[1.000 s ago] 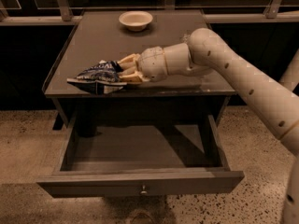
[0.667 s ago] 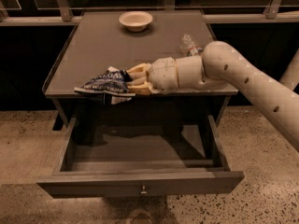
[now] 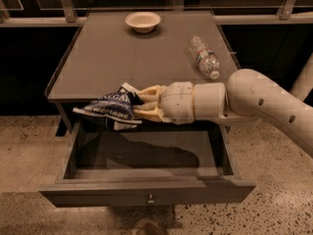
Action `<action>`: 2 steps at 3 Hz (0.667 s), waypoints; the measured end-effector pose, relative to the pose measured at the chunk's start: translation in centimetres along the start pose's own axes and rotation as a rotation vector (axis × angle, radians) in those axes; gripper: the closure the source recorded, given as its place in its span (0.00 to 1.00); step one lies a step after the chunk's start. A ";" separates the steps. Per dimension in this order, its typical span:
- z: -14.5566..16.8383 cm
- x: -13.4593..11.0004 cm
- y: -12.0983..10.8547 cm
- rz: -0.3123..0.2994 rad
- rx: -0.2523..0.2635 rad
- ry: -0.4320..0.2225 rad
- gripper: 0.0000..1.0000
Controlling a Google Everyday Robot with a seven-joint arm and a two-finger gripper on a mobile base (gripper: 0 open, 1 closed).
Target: Place blue chip bag into top drawer
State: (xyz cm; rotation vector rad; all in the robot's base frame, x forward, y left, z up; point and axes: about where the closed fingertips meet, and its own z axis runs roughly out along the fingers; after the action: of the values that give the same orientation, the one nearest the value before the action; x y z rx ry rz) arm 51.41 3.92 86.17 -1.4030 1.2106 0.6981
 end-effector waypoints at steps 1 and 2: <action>0.2 0.0 2.5 0.066 0.070 0.072 1.00; 1.0 1.6 4.2 0.150 0.112 0.105 1.00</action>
Offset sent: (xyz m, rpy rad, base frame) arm -0.0406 0.0092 -0.0621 -0.0260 0.2190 -0.2629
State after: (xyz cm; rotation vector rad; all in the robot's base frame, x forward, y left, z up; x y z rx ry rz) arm 48.22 4.89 83.02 -1.2787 1.4271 0.6560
